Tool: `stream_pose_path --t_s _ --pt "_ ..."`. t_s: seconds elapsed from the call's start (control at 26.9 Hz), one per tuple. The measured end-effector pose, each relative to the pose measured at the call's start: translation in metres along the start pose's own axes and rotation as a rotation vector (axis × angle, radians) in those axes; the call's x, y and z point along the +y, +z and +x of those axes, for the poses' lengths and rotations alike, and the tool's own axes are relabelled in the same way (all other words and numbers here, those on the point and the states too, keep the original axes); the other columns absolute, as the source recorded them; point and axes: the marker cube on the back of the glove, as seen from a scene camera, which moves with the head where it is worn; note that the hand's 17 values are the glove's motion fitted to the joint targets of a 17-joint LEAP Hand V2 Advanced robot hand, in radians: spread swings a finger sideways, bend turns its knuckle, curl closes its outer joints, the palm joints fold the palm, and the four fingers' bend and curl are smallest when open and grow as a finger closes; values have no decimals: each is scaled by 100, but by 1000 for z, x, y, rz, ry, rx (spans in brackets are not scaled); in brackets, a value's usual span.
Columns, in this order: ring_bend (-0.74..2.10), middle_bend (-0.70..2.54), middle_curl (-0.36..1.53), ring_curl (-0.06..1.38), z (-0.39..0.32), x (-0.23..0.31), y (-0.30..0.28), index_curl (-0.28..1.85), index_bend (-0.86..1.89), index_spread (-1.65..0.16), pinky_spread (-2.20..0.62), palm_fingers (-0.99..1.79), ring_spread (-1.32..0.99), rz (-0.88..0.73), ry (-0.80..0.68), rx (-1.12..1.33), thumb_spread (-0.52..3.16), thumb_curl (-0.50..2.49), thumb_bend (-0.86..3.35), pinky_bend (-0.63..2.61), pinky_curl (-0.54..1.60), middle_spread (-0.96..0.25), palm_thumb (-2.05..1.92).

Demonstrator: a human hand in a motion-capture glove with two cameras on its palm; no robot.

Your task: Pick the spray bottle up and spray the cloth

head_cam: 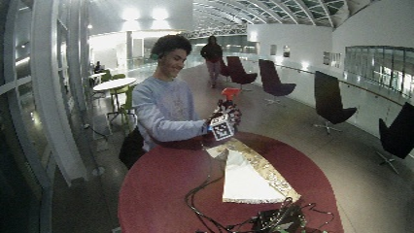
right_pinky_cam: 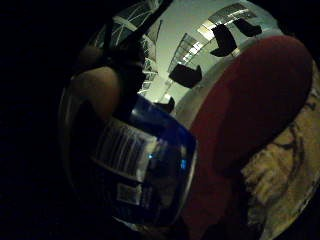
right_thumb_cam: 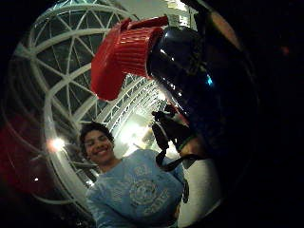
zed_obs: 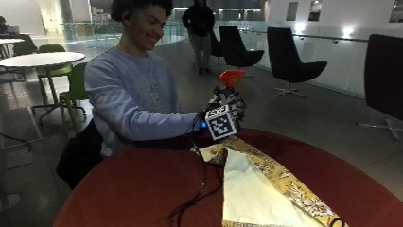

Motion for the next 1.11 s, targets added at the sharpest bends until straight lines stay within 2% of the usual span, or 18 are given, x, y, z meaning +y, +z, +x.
stream_pose_path --t_s 0.3,0.48,0.59,0.71,0.93,1.11 --pt "48 35 46 36 40 10 15 30 17 -31 26 84 -4 -51 45 67 93 34 -3 13 28 -9 66" --pt "45 37 47 35 52 21 3 32 17 -31 25 82 -5 -78 45 185 91 33 -4 12 26 -10 64" --pt "39 28 45 35 31 23 -7 33 17 -32 25 66 -4 -17 39 121 90 33 -4 19 28 -9 62" --pt "39 27 44 35 4 28 -31 32 11 -33 24 62 -3 55 10 143 91 33 -3 21 29 -7 62" --pt "40 27 43 33 -41 78 -105 29 12 -34 23 70 -3 56 8 491 96 33 -1 19 29 -6 66" --pt "44 28 43 34 -56 126 -183 30 14 -33 23 77 -2 160 41 899 101 34 -1 15 28 -5 68"
